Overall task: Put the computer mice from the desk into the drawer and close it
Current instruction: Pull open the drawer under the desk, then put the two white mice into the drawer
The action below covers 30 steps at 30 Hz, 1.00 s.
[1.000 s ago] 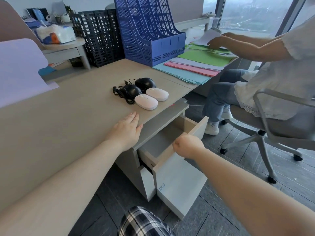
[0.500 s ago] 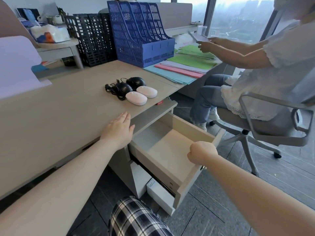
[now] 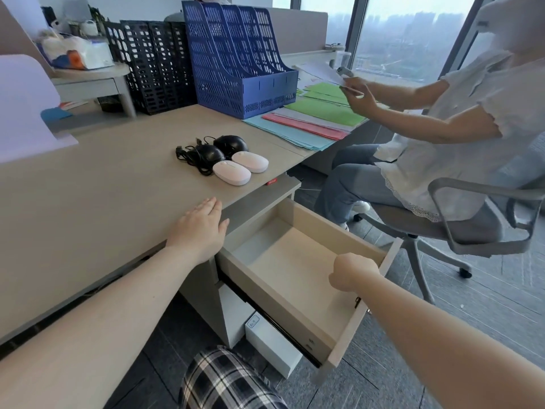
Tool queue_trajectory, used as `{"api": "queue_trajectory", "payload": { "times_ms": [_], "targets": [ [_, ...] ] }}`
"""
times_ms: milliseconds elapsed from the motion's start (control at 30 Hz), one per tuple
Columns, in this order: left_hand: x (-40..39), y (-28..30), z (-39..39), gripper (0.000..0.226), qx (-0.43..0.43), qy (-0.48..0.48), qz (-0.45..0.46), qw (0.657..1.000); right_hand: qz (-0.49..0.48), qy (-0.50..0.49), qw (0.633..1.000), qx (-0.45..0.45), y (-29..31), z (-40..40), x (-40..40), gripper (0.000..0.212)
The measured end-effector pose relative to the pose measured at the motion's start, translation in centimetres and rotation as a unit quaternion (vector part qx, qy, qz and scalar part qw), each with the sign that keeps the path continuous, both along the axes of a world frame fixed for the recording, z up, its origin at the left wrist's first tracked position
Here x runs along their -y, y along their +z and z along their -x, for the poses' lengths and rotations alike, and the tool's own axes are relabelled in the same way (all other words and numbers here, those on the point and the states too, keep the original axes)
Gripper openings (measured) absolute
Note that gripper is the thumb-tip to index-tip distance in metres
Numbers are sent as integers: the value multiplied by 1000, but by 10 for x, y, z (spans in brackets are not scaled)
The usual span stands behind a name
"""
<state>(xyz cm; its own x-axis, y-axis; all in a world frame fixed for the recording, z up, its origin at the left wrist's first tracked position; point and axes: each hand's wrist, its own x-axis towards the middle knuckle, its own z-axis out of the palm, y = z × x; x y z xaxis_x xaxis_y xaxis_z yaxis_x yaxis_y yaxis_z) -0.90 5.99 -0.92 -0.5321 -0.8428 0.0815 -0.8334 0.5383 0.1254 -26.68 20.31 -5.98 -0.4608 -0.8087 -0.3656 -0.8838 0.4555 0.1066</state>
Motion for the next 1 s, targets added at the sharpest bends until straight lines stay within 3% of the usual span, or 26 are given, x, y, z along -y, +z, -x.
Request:
{"api": "queue_trajectory", "payload": {
  "times_ms": [167, 300, 633, 800, 1000],
  "targets": [
    [9, 17, 6, 36, -36, 21, -11, 999, 53, 12, 998, 24, 8, -6, 31, 31],
    [21, 24, 15, 39, -105, 41, -19, 993, 141, 38, 988, 50, 28, -23, 72, 31],
    [73, 17, 42, 74, -246, 92, -65, 963, 400, 42, 905, 135, 79, -47, 164, 24],
    [96, 19, 61, 88, -247, 112, -82, 959, 355, 49, 907, 221, 83, -45, 211, 55],
    [109, 25, 68, 114, -175, 117, -74, 975, 314, 49, 909, 268, 86, -42, 241, 70]
  ]
}}
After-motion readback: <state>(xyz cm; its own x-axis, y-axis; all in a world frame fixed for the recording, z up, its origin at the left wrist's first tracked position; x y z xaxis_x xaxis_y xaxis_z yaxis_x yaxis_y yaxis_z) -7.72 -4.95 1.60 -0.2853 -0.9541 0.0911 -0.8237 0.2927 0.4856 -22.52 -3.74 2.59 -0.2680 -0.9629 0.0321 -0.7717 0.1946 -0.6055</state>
